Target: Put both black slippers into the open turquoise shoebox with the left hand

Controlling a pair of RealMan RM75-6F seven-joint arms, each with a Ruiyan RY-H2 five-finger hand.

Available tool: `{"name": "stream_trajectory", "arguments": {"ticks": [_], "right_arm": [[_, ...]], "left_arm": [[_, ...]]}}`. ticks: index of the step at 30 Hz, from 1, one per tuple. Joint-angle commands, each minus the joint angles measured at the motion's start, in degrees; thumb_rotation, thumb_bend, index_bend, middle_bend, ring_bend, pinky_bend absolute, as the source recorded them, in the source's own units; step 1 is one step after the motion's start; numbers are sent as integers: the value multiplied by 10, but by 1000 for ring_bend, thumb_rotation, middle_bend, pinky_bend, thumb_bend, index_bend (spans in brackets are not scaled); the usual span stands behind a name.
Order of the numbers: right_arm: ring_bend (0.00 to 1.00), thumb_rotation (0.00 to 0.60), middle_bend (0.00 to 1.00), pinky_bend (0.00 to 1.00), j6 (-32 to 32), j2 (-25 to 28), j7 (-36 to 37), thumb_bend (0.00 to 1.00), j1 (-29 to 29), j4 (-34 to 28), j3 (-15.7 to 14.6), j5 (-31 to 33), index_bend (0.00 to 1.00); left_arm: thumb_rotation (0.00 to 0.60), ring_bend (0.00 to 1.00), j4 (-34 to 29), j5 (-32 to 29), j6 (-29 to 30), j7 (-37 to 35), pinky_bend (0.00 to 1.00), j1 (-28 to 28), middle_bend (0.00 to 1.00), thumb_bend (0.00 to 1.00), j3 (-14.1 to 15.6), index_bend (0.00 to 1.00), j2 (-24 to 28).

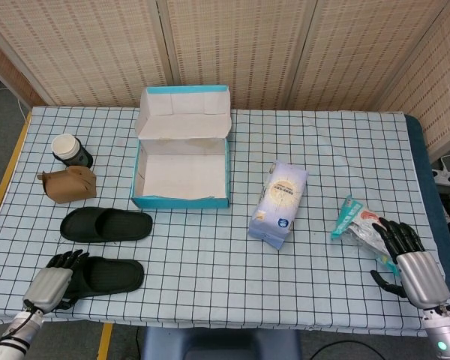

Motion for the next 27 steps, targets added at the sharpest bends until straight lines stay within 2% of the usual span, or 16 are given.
{"name": "stream_trajectory", "arguments": {"ticks": [1, 8, 12, 21, 23, 27], "right_arm": [[0, 600, 0, 0, -1, 1, 3, 180, 0, -1, -1, -2, 0], [0, 600, 0, 0, 4, 2, 5, 180, -1, -2, 0, -3, 0], [0, 600, 0, 0, 1, 3, 6, 180, 0, -1, 0, -2, 0], [0, 600, 0, 0, -1, 3, 7, 180, 1, -1, 0, -1, 0], [0, 600, 0, 0, -2, 3, 5, 180, 1, -1, -1, 0, 0], [0, 600, 0, 0, -5, 3, 3, 180, 1, -4, -2, 0, 0]], "left_arm": [[600, 0, 7, -12, -4, 5, 86, -4, 0, 267, -2, 0, -7], [600, 0, 15, -24, -38, -8, 130, -19, 0, 269, 4, 0, -15], [600, 0, 20, -34, -47, 9, 153, -27, 0, 270, 7, 0, -23], [600, 0, 44, -56, -16, 68, 179, -24, 0, 266, 9, 0, -60], [600, 39, 50, -55, -12, 69, 196, -23, 42, 269, 10, 24, -67], [600, 254, 66, -43, 0, 60, 316, -21, 261, 323, 9, 199, -79]]}}
